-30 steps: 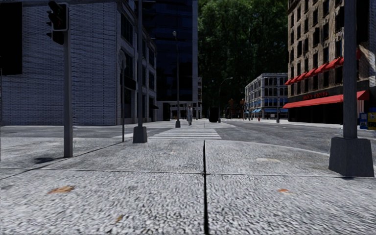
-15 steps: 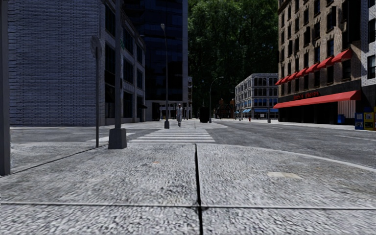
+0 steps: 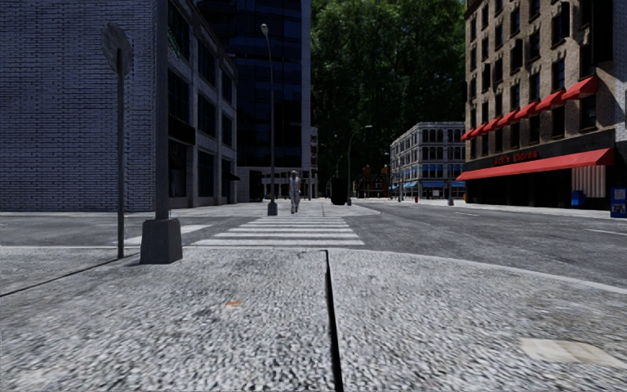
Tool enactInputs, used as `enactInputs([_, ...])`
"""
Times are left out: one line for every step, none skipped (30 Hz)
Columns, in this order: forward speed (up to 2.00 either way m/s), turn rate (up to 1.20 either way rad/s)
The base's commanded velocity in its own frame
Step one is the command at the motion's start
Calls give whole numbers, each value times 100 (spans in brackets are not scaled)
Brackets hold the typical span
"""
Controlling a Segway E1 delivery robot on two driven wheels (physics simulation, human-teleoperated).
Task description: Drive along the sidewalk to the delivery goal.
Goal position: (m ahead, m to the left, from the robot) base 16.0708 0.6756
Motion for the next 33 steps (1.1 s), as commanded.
enactInputs([200,-21])
enactInputs([200,-21])
enactInputs([200,-21])
enactInputs([200,-21])
enactInputs([200,-21])
enactInputs([200,-21])
enactInputs([200,-21])
enactInputs([200,-21])
enactInputs([200,-21])
enactInputs([200,-21])
enactInputs([200,-21])
enactInputs([200,-21])
enactInputs([200,-21])
enactInputs([200,-21])
enactInputs([200,-21])
enactInputs([200,-21])
enactInputs([200,-21])
enactInputs([200,-21])
enactInputs([200,-21])
enactInputs([200,-21])
enactInputs([200,-21])
enactInputs([200,-21])
enactInputs([200,-20])
enactInputs([200,-20])
enactInputs([200,-14])
enactInputs([200,-13])
enactInputs([200,-8])
enactInputs([200,0])
enactInputs([200,0])
enactInputs([200,0])
enactInputs([200,0])
enactInputs([200,0])
enactInputs([200,0])
